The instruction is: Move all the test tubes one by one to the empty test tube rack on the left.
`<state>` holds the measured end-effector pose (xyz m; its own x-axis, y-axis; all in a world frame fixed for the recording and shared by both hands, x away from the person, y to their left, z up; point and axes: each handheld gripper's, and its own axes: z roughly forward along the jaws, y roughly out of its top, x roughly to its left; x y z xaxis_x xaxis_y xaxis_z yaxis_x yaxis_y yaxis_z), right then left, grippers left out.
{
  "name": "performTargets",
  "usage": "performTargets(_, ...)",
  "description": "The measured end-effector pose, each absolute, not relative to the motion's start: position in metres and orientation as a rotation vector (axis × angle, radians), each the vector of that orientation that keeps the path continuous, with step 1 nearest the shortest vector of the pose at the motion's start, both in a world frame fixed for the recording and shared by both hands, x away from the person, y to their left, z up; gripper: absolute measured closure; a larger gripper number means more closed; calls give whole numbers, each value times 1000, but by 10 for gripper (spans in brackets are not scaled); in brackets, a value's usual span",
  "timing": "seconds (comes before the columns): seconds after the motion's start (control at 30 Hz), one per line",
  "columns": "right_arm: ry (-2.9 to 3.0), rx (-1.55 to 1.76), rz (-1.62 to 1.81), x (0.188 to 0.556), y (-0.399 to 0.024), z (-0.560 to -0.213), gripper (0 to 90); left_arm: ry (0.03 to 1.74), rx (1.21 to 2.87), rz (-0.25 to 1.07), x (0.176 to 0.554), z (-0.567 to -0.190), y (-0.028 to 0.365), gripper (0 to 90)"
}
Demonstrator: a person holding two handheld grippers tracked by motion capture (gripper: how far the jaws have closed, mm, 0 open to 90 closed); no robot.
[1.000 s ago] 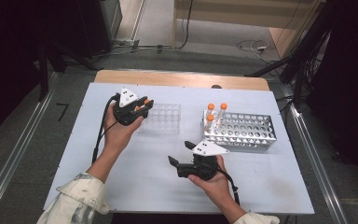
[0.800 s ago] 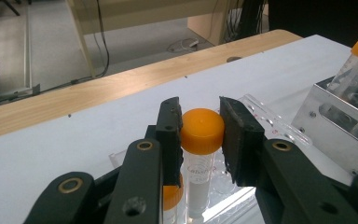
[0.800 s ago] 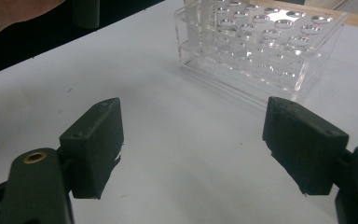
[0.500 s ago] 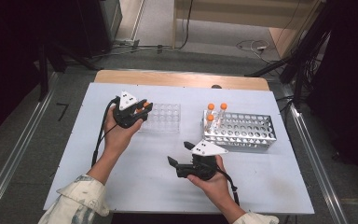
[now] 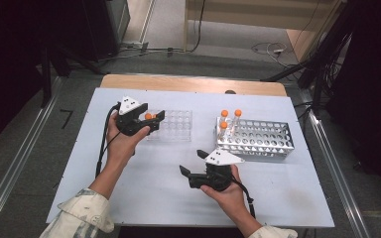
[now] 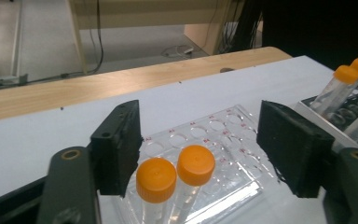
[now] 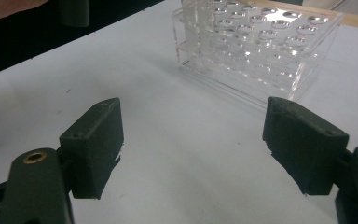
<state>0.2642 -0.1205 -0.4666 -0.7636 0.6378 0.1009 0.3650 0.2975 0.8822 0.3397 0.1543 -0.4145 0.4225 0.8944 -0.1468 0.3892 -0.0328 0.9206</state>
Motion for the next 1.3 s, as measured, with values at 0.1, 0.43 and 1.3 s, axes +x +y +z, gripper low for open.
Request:
performTargets(0.1,2293,919,1452,264,-123,-465,188,1170,1616,596,334,-415,157,245)
performTargets(0.43,2256,940,1449,266,-135,-460,187,1184,1639,573,312,-423,162,219)
performTargets(1.3,2164,1001,1434,273,-164,-453,186,1137,1646,479,289,-426,151,132)
